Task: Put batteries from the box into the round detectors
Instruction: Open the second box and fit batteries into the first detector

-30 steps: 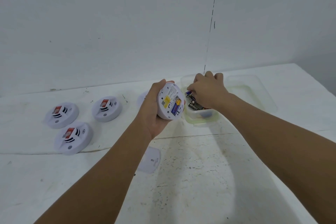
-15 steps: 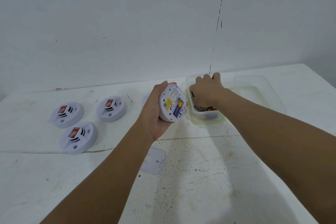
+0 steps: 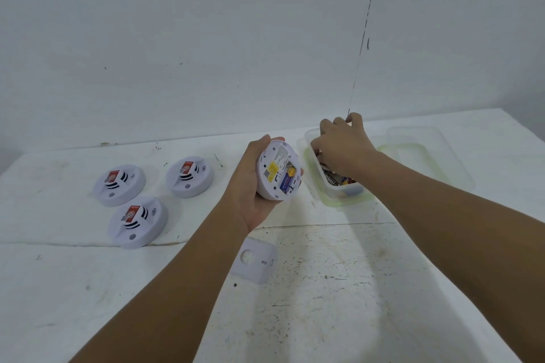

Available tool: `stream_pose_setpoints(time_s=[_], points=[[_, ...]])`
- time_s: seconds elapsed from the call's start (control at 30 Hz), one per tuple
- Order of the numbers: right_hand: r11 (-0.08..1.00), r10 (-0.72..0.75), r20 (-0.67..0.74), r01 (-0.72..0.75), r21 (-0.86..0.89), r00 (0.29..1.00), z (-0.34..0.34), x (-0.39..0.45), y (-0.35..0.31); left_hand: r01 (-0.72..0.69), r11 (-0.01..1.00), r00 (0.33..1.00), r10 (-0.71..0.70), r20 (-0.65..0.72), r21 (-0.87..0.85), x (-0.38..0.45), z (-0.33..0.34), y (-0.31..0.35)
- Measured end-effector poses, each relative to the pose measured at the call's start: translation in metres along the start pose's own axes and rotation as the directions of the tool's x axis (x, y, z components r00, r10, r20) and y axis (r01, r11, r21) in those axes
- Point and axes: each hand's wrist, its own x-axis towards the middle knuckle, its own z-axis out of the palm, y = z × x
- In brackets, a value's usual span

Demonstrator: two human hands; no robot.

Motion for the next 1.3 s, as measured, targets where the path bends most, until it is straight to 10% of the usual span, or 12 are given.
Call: stream_pose_setpoints(time_s=[0.3, 0.47, 0.67, 1.3], points=[[0.876, 0.251, -0.274, -0.097, 0.473, 0.928, -0.023, -0.02, 0.001, -0.012, 0.998, 1.0, 0.013, 0.015, -0.054, -0.009, -0.012, 0.003], [0.427, 0.457, -0.148, -0.07, 0.902, 0.877, -0.061, -0.044, -0.015, -0.034, 0.995, 0.999, 0.035, 0.005, -0.099, -0.022, -0.015, 0.001], [-0.003, 0.306, 0.049, -0.051, 0.999, 0.951, -0.095, -0.078, -0.051, -0.029, 0.987, 0.999, 0.035, 0.03, -0.16, -0.044, -0.02, -0.003], [0.062, 0.158, 0.056, -0.067, 0.996, 0.986, -0.072, -0.133, -0.131, -0.096, 0.956, 0.994, 0.108, 0.027, -0.276, -0.108, -0.051, -0.012]])
